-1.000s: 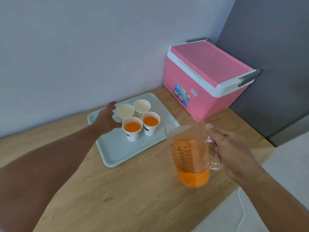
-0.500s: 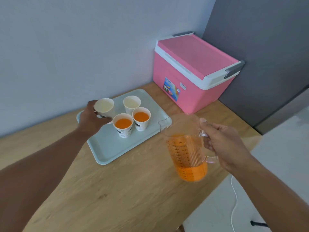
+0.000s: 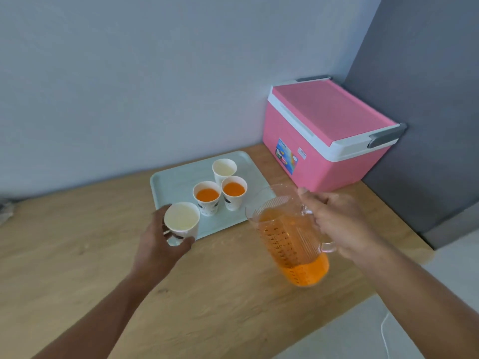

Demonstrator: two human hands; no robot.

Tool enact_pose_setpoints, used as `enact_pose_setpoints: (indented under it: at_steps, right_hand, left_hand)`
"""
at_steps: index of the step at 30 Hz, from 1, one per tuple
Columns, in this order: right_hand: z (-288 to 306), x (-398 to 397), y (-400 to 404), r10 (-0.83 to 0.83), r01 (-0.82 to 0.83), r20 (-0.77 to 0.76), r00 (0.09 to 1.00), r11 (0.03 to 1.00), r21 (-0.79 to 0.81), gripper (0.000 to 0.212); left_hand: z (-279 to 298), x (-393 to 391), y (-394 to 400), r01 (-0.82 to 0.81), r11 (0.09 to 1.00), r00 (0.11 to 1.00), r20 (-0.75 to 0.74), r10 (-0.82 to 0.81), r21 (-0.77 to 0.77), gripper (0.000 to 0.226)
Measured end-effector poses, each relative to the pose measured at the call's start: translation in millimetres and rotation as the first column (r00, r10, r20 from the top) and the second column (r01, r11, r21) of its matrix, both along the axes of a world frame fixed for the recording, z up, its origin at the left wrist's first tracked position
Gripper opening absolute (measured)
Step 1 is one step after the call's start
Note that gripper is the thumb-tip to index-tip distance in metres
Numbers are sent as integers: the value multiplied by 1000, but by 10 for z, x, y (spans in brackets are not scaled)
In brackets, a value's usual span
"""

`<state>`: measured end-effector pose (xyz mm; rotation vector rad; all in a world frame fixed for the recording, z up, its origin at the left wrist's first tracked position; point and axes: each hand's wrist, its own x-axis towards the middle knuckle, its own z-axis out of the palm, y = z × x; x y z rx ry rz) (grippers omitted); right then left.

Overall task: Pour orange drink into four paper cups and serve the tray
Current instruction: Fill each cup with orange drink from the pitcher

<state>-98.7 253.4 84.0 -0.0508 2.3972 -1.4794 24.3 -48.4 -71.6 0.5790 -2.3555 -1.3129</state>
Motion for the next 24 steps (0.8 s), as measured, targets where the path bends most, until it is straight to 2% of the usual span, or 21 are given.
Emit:
enact_pose_setpoints:
  at_steps: [3,6,12,24]
  right_hand:
    - [-36,-98,21,103,-98,-102,989,994,46,55]
    - [-54,-172,36,176,-163,-153,972,982,92,39]
    - [-58,-302,43,293,-272,-170,941,953,136,29]
    - [-35,-478,-13,515,-442,-175,840,834,330,35]
  left_hand:
    - [-56,27,357,73,995,996,61,-68,-73,91]
    - [-72,13,644,111,991,990,96,-104,-78,91]
    - [-74,-8,956,44,998,995,94,-40,-38,91]
    - [-21,2,1195,-39,988,990,125,58,-148,92]
